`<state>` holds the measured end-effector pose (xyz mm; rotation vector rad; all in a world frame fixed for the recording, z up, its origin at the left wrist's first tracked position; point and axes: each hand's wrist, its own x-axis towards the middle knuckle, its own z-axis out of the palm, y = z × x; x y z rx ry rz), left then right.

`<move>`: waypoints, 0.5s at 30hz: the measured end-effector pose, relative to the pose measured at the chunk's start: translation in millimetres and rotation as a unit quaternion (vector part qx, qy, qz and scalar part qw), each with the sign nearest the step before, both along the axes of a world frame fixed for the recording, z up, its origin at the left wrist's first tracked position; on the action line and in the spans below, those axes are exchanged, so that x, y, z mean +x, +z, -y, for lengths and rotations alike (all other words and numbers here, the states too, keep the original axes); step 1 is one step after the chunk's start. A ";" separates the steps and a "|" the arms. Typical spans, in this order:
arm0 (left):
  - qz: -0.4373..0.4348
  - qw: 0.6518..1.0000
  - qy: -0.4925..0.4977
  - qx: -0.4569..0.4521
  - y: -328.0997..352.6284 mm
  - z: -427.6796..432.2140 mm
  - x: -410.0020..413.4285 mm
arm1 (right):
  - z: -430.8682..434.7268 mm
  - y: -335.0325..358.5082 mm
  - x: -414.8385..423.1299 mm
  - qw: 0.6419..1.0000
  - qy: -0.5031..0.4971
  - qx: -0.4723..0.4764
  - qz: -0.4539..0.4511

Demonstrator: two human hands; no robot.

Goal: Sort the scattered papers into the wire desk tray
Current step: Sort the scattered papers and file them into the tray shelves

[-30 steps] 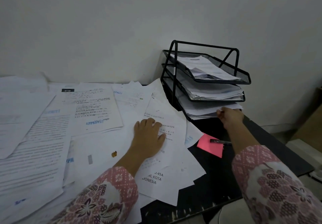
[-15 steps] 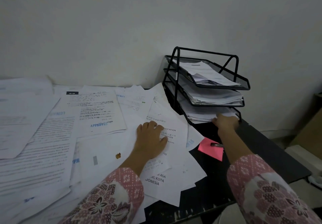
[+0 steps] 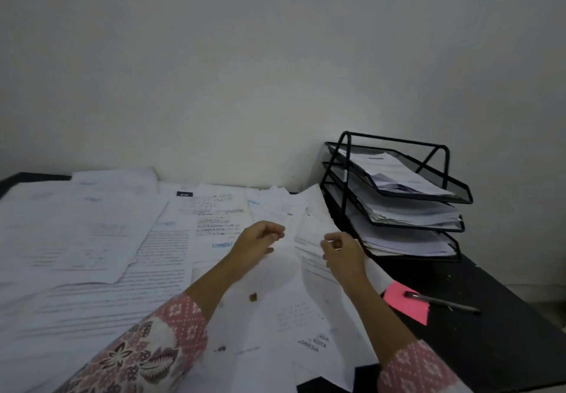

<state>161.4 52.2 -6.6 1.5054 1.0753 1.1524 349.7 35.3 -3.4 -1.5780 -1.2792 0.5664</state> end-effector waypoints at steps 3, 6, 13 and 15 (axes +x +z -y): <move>-0.066 0.996 0.052 0.039 0.4 -2.1 -51.9 | -9.1 -2.4 -31.2 0.997 0.047 -0.045 0.044; -0.137 0.982 0.111 0.070 -3.1 -0.7 -106.7 | -19.0 -3.9 -64.7 0.988 0.087 -0.065 0.108; -0.308 0.894 0.303 0.121 -21.3 2.7 -192.1 | -46.0 -11.0 -126.2 0.976 0.046 -0.094 0.189; -0.375 0.852 0.351 0.102 -26.1 -0.3 -202.6 | -52.1 -10.0 -138.3 0.960 0.020 -0.139 0.241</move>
